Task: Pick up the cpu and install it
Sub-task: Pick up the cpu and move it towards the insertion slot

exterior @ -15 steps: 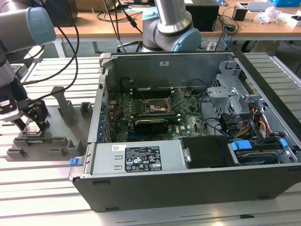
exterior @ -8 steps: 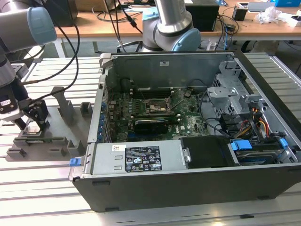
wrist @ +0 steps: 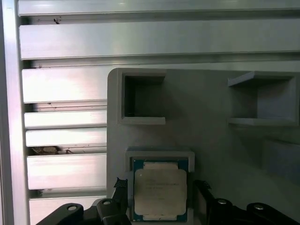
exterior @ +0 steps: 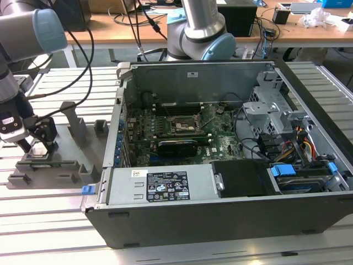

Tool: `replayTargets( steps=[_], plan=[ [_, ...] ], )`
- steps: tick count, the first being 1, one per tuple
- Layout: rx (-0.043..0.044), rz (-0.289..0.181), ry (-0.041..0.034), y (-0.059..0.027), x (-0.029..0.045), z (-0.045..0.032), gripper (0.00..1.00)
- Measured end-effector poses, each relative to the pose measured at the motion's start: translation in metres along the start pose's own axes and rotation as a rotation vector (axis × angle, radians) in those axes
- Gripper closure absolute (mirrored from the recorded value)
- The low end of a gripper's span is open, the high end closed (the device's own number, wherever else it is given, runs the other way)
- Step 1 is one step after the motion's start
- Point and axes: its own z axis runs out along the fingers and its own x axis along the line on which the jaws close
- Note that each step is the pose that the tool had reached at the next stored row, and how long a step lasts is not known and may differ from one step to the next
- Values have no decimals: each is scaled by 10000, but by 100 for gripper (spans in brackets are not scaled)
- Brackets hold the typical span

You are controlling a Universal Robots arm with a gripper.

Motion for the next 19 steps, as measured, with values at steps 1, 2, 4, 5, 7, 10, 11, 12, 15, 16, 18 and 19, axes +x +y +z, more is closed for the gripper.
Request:
replayTargets(
  steps=[1, 2, 4, 5, 7, 10, 11, 12, 15, 16, 18, 19],
  plan=[
    [-29, -12, 4, 0, -6, 2, 34],
    [-49, -14, 7, 0, -15, 3, 34],
    [-50, -12, 9, 1, -16, 2, 34],
    [-50, -13, 10, 1, -16, 2, 34],
    [-50, -14, 9, 1, -17, 2, 34],
    [-50, -14, 11, 1, -17, 2, 36],
    [-48, -14, 12, 0, -17, 1, 42],
    [-49, -14, 12, 0, -17, 1, 46],
    [-50, -13, 9, 1, -18, 2, 46],
    [-50, -13, 10, 1, -18, 2, 46],
    [-50, -14, 9, 1, -18, 2, 46],
    [-50, -14, 9, 0, -19, 2, 46]
  ],
)
